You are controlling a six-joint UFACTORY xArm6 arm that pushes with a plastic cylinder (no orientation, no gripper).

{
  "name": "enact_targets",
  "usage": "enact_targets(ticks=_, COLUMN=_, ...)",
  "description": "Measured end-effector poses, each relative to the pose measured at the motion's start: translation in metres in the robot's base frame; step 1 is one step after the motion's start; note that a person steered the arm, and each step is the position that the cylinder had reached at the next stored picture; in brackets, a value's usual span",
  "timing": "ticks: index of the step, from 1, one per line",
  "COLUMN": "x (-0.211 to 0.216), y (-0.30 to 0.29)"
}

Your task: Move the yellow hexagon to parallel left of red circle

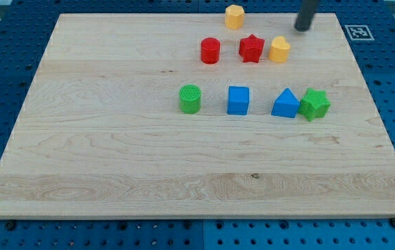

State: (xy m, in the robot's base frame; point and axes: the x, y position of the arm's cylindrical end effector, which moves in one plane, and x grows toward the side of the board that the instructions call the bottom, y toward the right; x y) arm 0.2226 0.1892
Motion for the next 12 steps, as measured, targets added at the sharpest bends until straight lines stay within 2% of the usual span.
enact_targets(ticks=1, x=-0.021, y=-0.071)
enact_targets(ticks=5, x=-0.03, y=-0.189)
enact_targets(ticks=9, x=-0.02, y=-0.165)
enact_targets(ticks=10, x=0.008, y=-0.169)
enact_targets(ticks=12, x=0.021, y=-0.205)
